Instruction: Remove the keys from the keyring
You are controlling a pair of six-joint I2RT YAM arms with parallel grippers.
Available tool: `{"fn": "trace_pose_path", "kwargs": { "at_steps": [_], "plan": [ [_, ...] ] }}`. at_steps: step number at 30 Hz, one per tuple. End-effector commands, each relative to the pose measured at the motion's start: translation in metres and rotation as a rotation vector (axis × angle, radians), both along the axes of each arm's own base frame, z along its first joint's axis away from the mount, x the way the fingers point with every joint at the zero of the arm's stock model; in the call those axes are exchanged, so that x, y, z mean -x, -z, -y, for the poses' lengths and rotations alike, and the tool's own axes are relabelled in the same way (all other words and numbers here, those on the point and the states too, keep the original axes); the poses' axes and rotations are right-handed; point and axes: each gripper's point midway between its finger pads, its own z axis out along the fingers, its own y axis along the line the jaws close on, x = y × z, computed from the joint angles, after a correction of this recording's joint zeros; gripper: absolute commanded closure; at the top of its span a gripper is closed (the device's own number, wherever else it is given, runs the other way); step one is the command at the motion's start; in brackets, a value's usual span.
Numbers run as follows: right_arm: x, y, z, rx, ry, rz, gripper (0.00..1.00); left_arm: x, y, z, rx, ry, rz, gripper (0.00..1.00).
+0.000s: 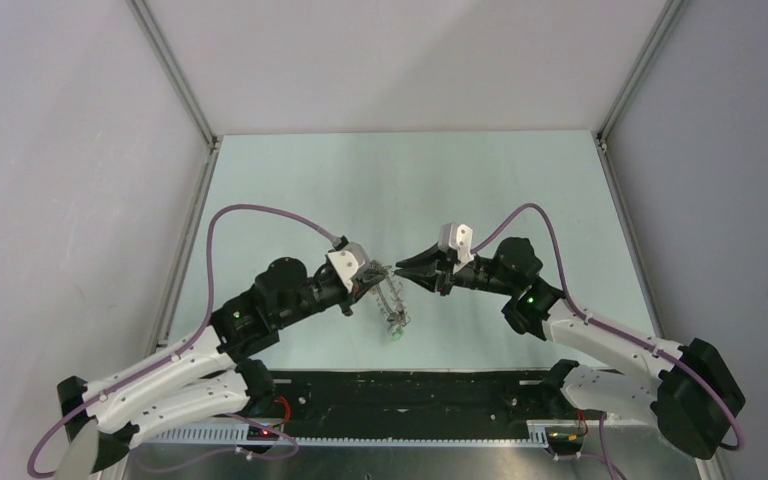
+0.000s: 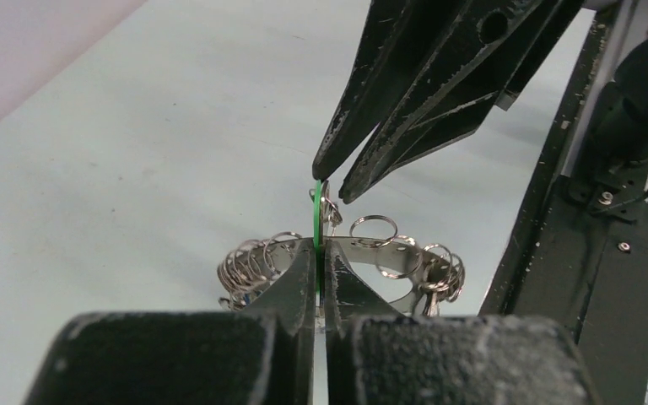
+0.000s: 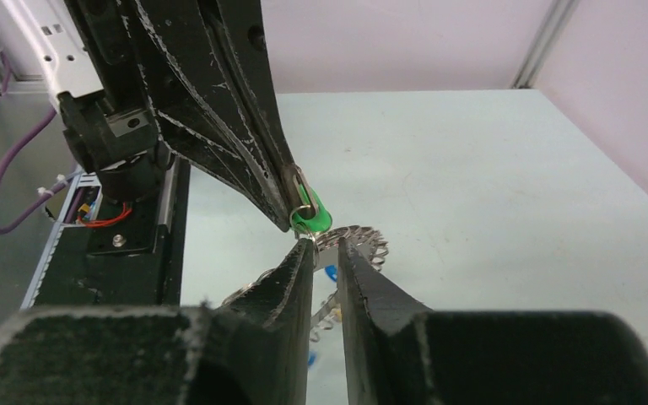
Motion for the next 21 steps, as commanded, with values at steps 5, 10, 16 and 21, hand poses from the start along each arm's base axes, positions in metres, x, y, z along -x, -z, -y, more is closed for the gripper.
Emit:
{"fn": "trace_pose_path", "kwargs": {
  "at_steps": [5, 10, 16, 21],
  "plan": [
    [0.022, -0.025, -0.002, -0.05, -0.118, 0.059, 0.79, 0.01, -0.046, 0.008, 0.099, 0.077, 0.089, 1.0],
    [0.027, -0.025, 0.004, -0.031, -0.103, 0.046, 0.78, 0.016, -0.052, 0.011, 0.116, 0.113, 0.082, 1.0],
    [0.025, -0.015, 0.008, 0.007, -0.078, 0.02, 0.83, 0.02, -0.056, 0.01, 0.128, 0.133, 0.098, 1.0],
    [0.026, -0.016, 0.008, 0.005, -0.083, 0.007, 0.66, 0.024, -0.058, 0.012, 0.133, 0.157, 0.096, 1.0]
  ]
}}
